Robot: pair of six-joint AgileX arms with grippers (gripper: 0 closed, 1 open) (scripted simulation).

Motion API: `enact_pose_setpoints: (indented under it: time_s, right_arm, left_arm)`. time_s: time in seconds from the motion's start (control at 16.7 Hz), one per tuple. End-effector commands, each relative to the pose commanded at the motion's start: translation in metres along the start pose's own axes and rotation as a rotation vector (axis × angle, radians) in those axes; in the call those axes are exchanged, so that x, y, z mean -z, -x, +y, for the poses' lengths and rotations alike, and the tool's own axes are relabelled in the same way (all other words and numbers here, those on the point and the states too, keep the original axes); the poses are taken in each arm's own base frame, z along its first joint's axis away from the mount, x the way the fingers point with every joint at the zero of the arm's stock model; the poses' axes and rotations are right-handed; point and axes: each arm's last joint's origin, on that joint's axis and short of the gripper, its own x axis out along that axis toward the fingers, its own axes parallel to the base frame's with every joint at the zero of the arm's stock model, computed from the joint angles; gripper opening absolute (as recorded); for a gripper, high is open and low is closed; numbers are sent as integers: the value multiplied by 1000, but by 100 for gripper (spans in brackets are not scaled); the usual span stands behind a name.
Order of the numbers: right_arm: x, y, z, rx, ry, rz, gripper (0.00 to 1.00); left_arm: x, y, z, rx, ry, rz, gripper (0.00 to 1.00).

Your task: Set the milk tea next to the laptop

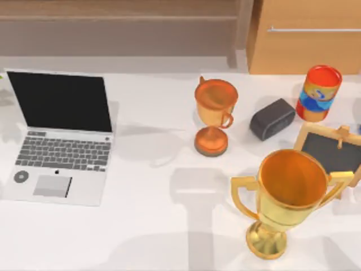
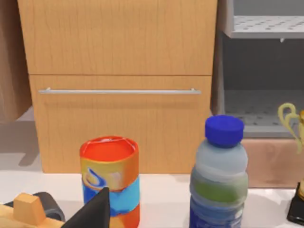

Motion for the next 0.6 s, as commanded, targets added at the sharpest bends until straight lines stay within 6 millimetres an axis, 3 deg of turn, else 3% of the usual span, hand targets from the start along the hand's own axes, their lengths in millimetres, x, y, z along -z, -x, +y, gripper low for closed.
enact_pose_setpoints:
  time_s: [0.18,0.6]
  right_arm:
    - [0,0,0,0,0,0,100]
    - [0,0,0,0,0,0,100]
  left_arm:
    - [-2,-14,5,-3,-3,0,100]
    - [-1,-75,2,-2,-1,0,100]
